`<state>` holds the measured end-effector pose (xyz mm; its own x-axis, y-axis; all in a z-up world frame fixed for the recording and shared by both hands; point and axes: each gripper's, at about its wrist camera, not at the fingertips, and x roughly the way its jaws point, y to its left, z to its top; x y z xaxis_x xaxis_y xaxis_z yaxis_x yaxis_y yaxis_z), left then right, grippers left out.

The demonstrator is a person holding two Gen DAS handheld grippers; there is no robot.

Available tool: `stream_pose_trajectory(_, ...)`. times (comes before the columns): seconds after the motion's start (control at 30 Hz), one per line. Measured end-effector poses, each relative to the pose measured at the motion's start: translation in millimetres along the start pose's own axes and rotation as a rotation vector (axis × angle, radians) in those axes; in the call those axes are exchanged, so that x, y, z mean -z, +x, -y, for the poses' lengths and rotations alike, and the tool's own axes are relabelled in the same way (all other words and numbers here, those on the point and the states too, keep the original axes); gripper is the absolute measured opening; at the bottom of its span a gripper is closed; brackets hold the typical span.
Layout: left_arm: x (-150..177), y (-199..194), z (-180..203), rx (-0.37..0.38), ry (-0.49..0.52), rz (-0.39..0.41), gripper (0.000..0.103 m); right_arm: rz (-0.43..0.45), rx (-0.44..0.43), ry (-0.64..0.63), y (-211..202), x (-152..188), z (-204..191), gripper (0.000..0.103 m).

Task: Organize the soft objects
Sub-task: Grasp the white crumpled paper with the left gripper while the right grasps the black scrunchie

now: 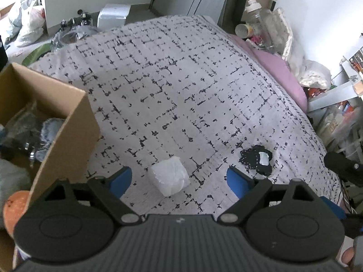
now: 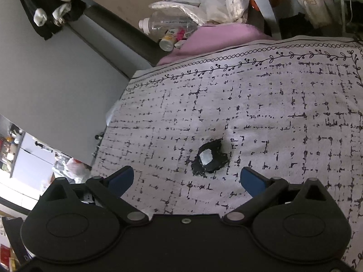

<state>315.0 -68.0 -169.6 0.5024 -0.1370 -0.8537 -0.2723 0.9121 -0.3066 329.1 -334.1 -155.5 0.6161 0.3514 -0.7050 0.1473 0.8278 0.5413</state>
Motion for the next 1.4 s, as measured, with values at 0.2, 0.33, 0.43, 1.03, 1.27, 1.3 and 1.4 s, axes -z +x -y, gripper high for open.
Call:
stream_pose_trajectory(0.2,3.6,26.6,-1.6,-0.023,-0.008,-0.023,0.085,-0.010,0.014,-0.014,22.0,-0.4,0.3,0.097)
stream_pose_trajectory(0.33,6.6,41.3,-6.6,-0.050,-0.034,-0.029,0.074,-0.015,0.032,-0.008,36.8,-0.4,4.4,0.094)
stream_pose_trajectory(0.43,8.6,49.1,-10.0,-0.055,-0.066,-0.040,0.058,-0.024,0.063,-0.033,48.7,1.6,3.8,0.094)
stream_pose_trajectory(1.03,13.1,56.4,-0.2,-0.105,-0.053,-0.023,0.052,-0.054,0.214,-0.242,119.4,10.9,-15.5,0.085)
stream_pose_trajectory(1.27,8.2,59.1,-4.5,-0.105,-0.121,-0.018,0.052,-0.045,0.243,-0.360,128.3,15.7,-25.9,0.045)
stream_pose_trajectory(1.3,7.9,59.1,-4.8,-0.106,-0.132,-0.014,0.052,-0.050,0.235,-0.365,127.7,15.7,-25.9,0.041)
stream_pose_trajectory(1.4,8.4,58.8,-4.8,-0.110,-0.139,-0.006,0.052,-0.063,0.213,-0.370,125.3,15.6,-27.0,0.035)
